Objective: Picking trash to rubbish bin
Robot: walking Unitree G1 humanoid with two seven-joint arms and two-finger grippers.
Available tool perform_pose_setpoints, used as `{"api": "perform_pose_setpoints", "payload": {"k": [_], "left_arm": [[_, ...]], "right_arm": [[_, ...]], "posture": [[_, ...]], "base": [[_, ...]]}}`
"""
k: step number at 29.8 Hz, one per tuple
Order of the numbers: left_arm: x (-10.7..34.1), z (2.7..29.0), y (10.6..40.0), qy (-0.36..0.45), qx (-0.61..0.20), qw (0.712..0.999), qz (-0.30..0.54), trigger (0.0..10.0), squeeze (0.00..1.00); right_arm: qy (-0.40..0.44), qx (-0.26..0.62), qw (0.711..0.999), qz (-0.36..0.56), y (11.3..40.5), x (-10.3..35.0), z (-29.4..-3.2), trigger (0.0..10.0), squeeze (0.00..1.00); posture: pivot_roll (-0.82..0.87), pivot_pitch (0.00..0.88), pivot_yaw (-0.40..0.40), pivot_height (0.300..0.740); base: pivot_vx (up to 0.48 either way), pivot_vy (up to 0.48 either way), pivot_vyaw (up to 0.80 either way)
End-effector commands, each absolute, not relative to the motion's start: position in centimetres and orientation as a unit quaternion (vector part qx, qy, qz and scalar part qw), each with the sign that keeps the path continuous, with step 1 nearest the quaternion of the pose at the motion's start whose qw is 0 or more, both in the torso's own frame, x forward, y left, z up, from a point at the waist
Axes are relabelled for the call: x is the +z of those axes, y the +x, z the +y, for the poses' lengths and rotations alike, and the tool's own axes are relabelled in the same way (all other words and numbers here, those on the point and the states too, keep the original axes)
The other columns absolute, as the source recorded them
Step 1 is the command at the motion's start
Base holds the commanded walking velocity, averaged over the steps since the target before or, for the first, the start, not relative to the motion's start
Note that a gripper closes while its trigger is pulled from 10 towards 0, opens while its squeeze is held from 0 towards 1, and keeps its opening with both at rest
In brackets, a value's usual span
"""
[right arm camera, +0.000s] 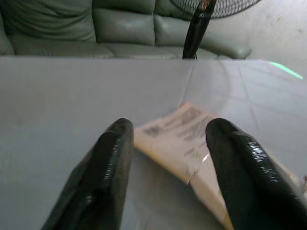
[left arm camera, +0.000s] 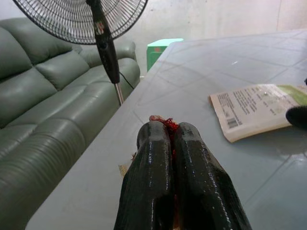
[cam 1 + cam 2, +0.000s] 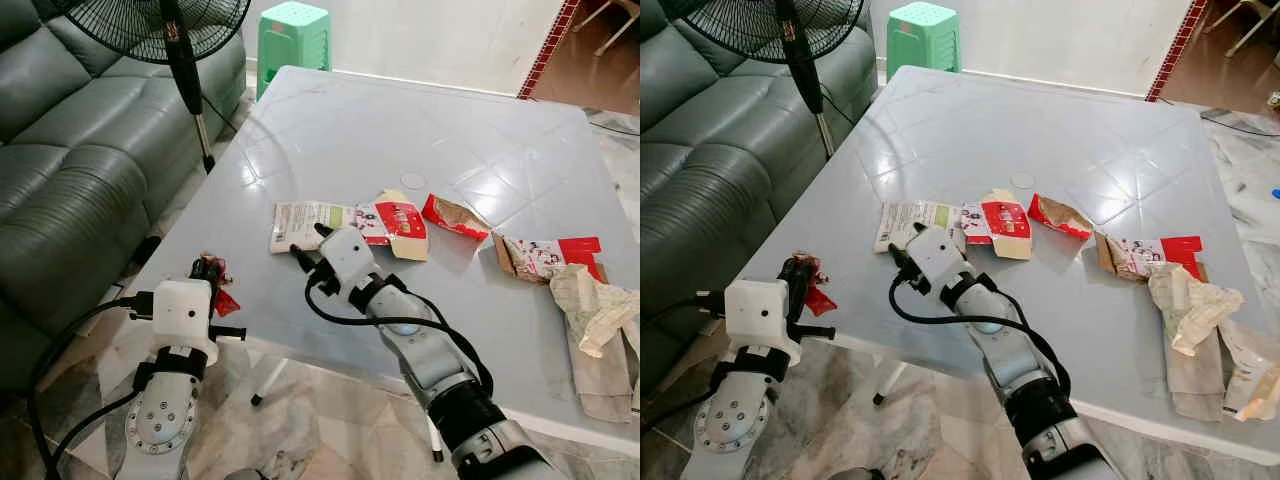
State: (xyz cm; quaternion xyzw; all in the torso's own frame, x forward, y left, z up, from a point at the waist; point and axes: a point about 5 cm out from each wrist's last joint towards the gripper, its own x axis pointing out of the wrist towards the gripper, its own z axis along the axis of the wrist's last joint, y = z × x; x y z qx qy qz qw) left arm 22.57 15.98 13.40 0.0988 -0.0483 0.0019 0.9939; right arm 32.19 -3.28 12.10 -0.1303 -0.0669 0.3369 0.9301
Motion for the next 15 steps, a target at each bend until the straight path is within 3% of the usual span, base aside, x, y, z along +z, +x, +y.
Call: {"api": "perform_pose_setpoints", "payload": {"k": [1,2,3,15], "left_arm": [[13.6,15.7,22.3,0.103,0.002,0.993,-0.050,0.0,0.00],[13.6,15.7,22.3,0.103,0.002,0.993,-0.049,0.0,0.00],[13.6,15.7,22.2,0.103,0.002,0.994,-0.049,0.0,0.00],[13.8,15.8,22.5,0.106,-0.002,0.993,-0.048,0.0,0.00]], "right_arm": [[-0.141,0.341,0.927,-0.063,32.2,11.7,-3.1,10.0,0.96],[-0.144,0.341,0.927,-0.063,32.3,11.6,-3.1,10.0,0.93],[-0.151,0.334,0.928,-0.067,32.4,11.5,-3.2,10.0,1.00],[-0.213,0.293,0.929,-0.076,33.4,11.4,-4.5,10.0,1.00]], "posture": [[0.15,0.129,-0.075,0.740],[0.16,0.131,-0.075,0.740],[0.16,0.131,-0.075,0.740],[0.15,0.134,-0.065,0.740]], "base": [[0.000,0.000,0.00],[0.000,0.000,0.00],[0.000,0.000,0.00],[0.000,0.000,0.00]]}}
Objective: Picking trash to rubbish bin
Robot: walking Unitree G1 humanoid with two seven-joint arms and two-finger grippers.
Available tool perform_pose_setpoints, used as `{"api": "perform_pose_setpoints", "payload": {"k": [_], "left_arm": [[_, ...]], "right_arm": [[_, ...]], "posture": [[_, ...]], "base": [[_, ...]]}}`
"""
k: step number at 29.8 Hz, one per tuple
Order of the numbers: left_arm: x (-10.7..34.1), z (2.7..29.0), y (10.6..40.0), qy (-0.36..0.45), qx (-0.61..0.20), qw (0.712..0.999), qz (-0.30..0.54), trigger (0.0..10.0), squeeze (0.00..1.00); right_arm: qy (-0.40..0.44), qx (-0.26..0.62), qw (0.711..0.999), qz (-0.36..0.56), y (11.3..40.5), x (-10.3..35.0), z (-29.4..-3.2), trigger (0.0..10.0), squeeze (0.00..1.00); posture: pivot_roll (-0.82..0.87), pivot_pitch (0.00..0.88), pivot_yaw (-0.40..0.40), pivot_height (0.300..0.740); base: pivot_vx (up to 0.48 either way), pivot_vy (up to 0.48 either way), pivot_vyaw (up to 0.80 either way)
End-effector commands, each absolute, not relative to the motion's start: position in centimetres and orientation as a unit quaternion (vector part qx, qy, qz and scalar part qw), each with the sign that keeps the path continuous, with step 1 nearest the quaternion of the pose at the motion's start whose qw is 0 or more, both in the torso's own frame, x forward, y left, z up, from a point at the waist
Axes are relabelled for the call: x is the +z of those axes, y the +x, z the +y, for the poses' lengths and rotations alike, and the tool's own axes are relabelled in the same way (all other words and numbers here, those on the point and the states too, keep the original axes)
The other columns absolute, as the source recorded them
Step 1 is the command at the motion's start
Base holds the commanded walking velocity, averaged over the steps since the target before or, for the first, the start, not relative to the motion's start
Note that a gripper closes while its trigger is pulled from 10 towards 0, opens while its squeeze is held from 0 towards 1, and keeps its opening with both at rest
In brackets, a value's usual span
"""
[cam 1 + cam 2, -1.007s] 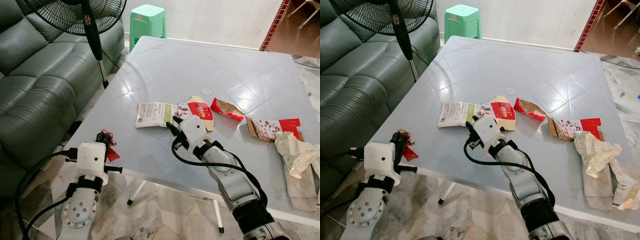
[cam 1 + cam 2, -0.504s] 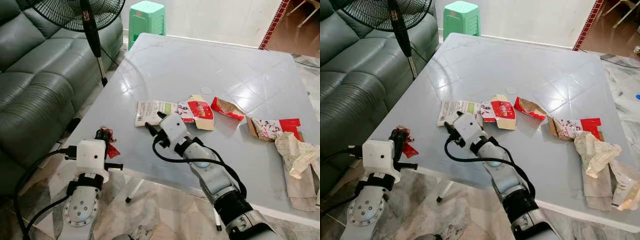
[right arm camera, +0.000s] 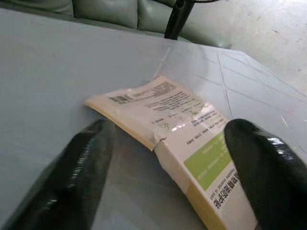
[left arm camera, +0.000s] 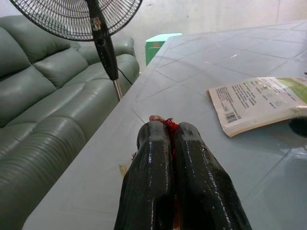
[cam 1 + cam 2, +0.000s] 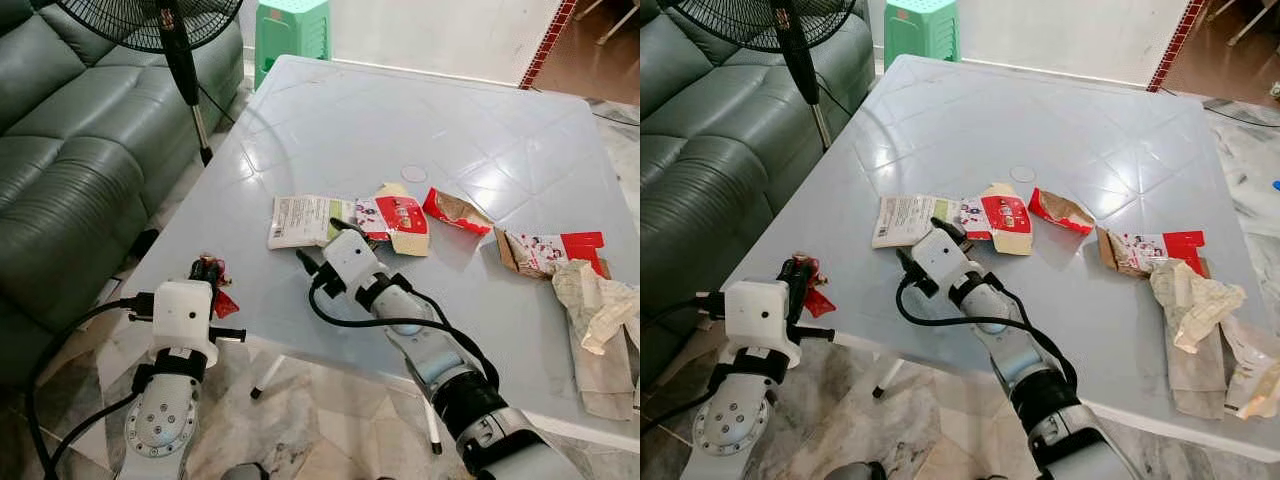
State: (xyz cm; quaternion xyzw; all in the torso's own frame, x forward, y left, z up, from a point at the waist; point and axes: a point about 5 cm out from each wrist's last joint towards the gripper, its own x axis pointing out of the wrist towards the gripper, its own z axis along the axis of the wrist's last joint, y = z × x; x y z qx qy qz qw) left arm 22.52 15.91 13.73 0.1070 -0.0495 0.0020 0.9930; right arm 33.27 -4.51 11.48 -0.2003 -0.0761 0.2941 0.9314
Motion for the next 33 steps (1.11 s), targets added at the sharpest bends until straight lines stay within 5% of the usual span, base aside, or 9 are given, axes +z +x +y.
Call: {"api": "perform_pose_setpoints", "payload": {"k": [1,2,3,4,33], "left_arm": [[13.8,15.7,22.5,0.106,-0.002,0.993,-0.049,0.0,0.00],[13.9,15.7,22.6,0.106,-0.002,0.993,-0.049,0.0,0.00],[13.9,15.7,22.6,0.105,-0.002,0.993,-0.049,0.0,0.00],[13.9,15.7,22.7,0.105,-0.002,0.993,-0.050,0.0,0.00],[14.0,14.9,22.2,0.095,-0.015,0.994,-0.044,0.0,0.00]], "right_arm": [[-0.215,0.290,0.929,-0.075,33.4,11.4,-4.6,10.0,1.00],[-0.217,0.288,0.930,-0.074,33.5,11.3,-4.7,10.0,1.00],[-0.220,0.285,0.930,-0.071,33.6,11.3,-4.8,10.0,0.73],[-0.222,0.282,0.931,-0.064,33.7,11.1,-4.9,10.0,0.00],[-0.337,0.205,0.918,-0.049,36.0,11.4,-5.3,10.0,0.00]], "posture": [[0.15,0.134,-0.065,0.740],[0.15,0.134,-0.065,0.740],[0.15,0.134,-0.065,0.740],[0.15,0.134,-0.067,0.740],[0.19,0.160,-0.096,0.740]], "base": [[0.000,0.000,0.00],[0.000,0.000,0.00],[0.000,0.000,0.00],[0.000,0.000,0.00],[0.000,0.000,0.00]]}}
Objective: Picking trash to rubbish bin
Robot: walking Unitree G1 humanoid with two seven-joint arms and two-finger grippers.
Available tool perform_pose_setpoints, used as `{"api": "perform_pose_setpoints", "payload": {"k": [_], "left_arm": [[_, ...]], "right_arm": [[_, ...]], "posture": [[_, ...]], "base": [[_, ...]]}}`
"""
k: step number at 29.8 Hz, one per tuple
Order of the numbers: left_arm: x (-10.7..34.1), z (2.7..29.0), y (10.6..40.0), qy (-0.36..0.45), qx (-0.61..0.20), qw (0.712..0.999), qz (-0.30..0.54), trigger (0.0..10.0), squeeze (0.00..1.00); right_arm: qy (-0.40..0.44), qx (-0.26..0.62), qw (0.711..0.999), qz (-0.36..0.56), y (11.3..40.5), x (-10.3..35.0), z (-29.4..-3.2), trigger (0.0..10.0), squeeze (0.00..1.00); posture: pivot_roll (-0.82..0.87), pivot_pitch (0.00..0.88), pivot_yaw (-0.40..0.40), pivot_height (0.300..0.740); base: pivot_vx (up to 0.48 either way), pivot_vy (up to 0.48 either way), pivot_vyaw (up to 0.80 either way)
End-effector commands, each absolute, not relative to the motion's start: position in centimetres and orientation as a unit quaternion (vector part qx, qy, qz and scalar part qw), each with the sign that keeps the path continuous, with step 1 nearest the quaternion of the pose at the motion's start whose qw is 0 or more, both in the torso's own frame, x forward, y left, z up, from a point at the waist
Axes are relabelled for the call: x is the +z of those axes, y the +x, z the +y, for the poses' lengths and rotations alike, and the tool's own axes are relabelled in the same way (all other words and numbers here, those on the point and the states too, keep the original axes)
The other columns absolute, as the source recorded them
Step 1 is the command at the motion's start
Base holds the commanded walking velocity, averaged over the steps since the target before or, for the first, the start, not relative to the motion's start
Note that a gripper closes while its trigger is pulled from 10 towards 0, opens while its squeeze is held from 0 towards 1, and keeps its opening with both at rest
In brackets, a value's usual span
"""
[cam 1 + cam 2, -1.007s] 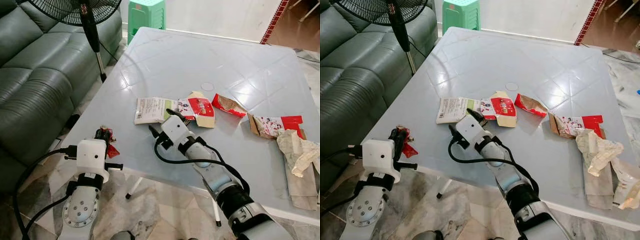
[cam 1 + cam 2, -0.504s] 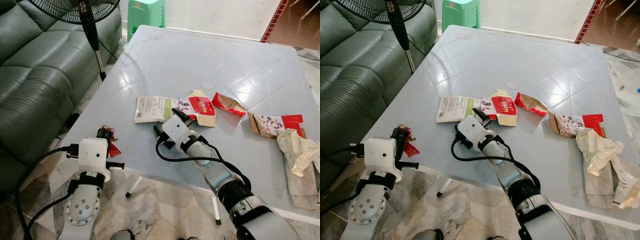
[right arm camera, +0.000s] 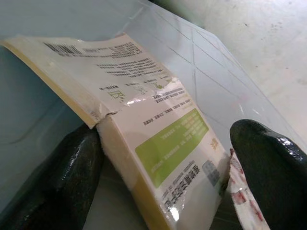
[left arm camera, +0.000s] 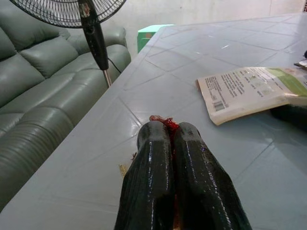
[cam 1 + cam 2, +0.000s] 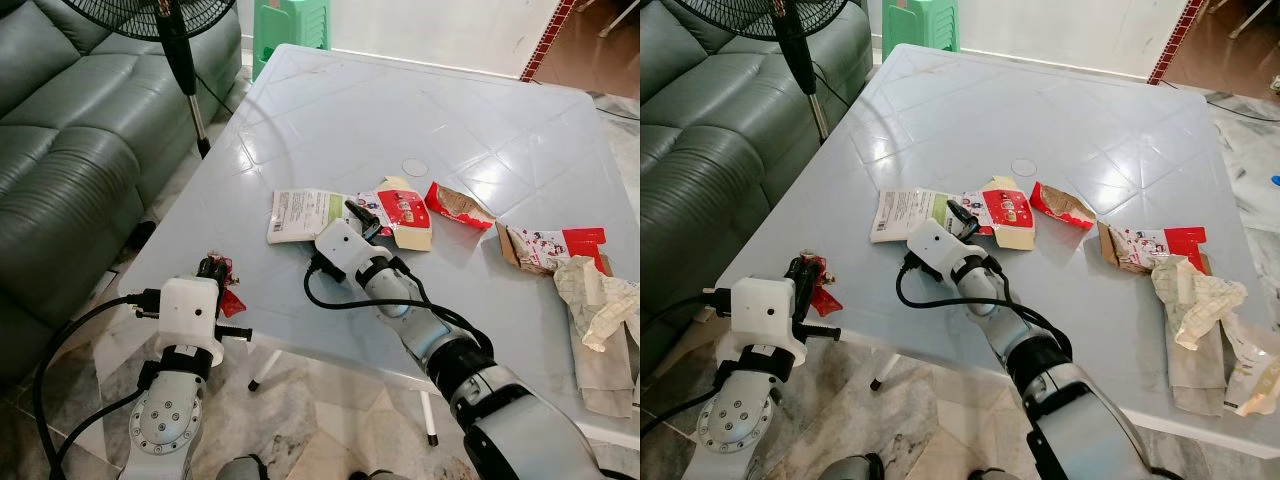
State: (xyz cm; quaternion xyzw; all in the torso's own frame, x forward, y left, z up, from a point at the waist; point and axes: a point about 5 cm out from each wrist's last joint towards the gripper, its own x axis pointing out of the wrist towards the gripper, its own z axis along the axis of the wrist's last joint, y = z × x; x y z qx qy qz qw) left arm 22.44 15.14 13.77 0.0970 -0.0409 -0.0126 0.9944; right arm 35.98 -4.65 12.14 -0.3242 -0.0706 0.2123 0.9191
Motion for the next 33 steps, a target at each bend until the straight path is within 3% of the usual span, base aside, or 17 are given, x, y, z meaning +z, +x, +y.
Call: {"api": "perform_pose_setpoints", "payload": {"k": [1,3,5,6,33], "left_arm": [[14.0,15.0,22.1,0.094,-0.014,0.995,-0.043,0.0,0.00],[14.0,15.1,22.0,0.094,-0.012,0.995,-0.042,0.0,0.00],[14.0,15.1,22.0,0.095,-0.012,0.995,-0.041,0.0,0.00],[14.0,15.1,22.0,0.095,-0.012,0.995,-0.041,0.0,0.00],[13.9,13.5,24.1,0.059,-0.066,0.995,-0.038,0.0,0.00]], "right_arm": [[-0.341,0.202,0.917,-0.046,36.2,11.5,-5.4,9.5,0.00],[-0.342,0.198,0.918,-0.046,36.4,11.6,-5.4,3.1,0.00],[-0.340,0.196,0.919,-0.046,36.4,11.7,-5.4,3.1,0.00],[-0.340,0.193,0.919,-0.049,36.6,11.9,-5.3,0.0,0.00],[-0.232,0.148,0.961,-0.012,37.3,12.2,-7.0,0.0,0.00]], "posture": [[0.20,0.165,-0.096,0.740],[0.20,0.166,-0.096,0.740],[0.20,0.166,-0.096,0.740],[0.20,0.166,-0.095,0.740],[0.16,0.084,-0.047,0.740]], "base": [[0.000,0.000,0.00],[0.000,0.000,0.00],[0.000,0.000,0.00],[0.000,0.000,0.00],[0.000,0.000,0.00]]}}
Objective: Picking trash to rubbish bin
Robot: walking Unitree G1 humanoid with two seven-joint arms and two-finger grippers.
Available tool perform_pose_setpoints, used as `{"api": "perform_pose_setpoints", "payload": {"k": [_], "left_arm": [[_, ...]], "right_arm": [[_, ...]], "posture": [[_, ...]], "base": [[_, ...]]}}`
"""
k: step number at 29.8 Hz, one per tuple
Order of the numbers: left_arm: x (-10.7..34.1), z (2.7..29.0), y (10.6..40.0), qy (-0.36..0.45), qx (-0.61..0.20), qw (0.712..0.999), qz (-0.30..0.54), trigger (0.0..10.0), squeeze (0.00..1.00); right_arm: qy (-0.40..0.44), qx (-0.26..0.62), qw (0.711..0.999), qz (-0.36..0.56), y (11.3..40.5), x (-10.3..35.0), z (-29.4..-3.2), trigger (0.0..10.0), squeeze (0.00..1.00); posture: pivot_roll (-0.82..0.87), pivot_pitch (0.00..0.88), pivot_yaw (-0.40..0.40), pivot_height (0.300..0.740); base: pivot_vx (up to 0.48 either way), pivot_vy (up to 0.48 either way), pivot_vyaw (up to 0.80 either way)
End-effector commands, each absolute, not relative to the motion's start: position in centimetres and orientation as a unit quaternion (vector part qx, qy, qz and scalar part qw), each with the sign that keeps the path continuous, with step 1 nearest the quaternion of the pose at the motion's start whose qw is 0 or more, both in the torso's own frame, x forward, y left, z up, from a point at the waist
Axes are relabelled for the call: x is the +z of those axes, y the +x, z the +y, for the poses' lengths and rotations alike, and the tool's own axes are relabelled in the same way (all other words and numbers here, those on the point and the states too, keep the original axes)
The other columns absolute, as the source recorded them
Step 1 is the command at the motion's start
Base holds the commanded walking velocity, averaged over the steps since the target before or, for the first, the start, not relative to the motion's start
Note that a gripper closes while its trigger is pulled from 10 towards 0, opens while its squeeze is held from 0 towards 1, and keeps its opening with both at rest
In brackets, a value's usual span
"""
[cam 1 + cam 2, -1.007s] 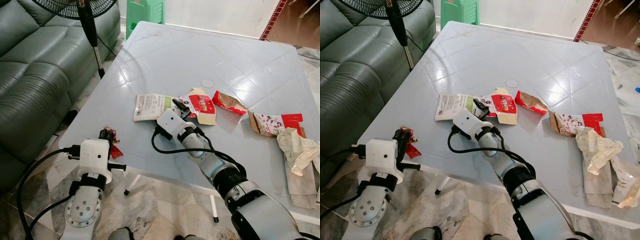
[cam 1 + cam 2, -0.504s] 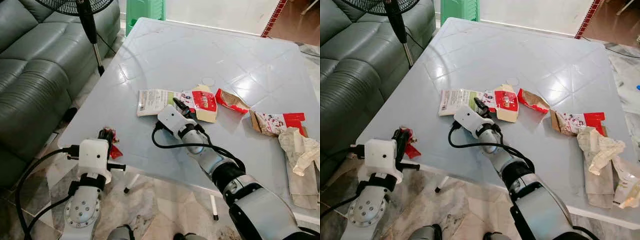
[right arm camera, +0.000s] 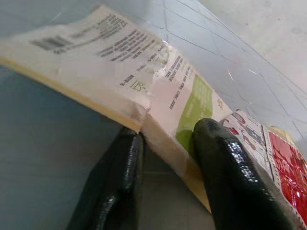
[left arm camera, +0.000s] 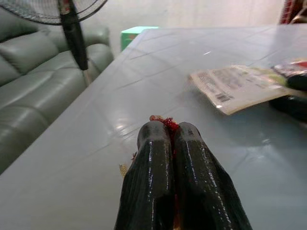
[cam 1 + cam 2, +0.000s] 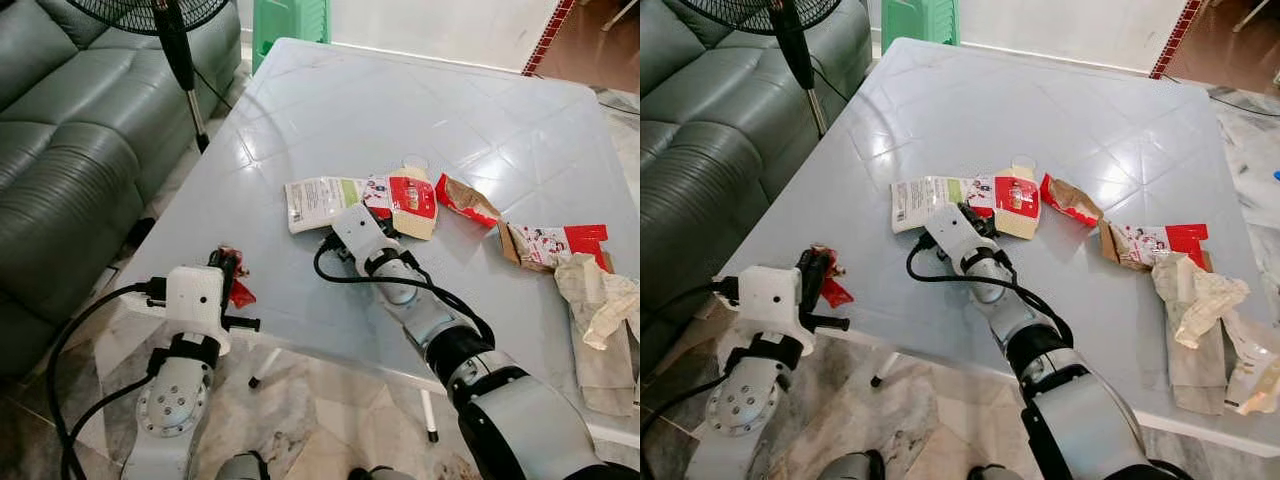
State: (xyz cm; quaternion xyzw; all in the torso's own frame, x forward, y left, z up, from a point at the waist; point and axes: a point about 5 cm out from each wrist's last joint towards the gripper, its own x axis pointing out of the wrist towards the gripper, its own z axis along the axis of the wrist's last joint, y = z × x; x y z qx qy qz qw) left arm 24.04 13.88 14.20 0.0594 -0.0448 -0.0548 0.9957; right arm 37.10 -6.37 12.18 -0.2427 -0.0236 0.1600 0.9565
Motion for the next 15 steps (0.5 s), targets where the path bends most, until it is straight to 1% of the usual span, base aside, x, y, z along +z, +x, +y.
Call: {"api": "perform_pose_setpoints", "payload": {"k": [1,8,10,15], "left_arm": [[13.9,13.5,24.2,0.059,-0.067,0.995,-0.038,0.0,0.00],[14.4,13.6,25.5,0.063,-0.071,0.994,-0.053,0.0,0.00],[14.4,13.6,25.6,0.064,-0.069,0.994,-0.055,0.0,0.00],[14.9,13.9,26.6,0.067,-0.055,0.994,-0.071,0.0,0.00]], "right_arm": [[-0.227,0.145,0.963,-0.014,37.4,12.3,-7.1,0.0,0.00],[-0.199,0.126,0.971,-0.029,37.8,13.2,-7.7,0.0,0.00],[-0.197,0.125,0.972,-0.030,37.8,13.3,-7.7,0.0,0.00],[-0.132,0.102,0.985,-0.051,38.4,14.8,-8.5,0.0,0.00]], "posture": [[0.16,0.082,-0.046,0.740],[0.16,0.033,-0.032,0.740],[0.16,0.033,-0.032,0.740],[0.14,0.009,-0.027,0.740]], "base": [[0.000,0.000,0.00],[0.000,0.000,0.00],[0.000,0.000,0.00],[0.000,0.000,0.00]]}}
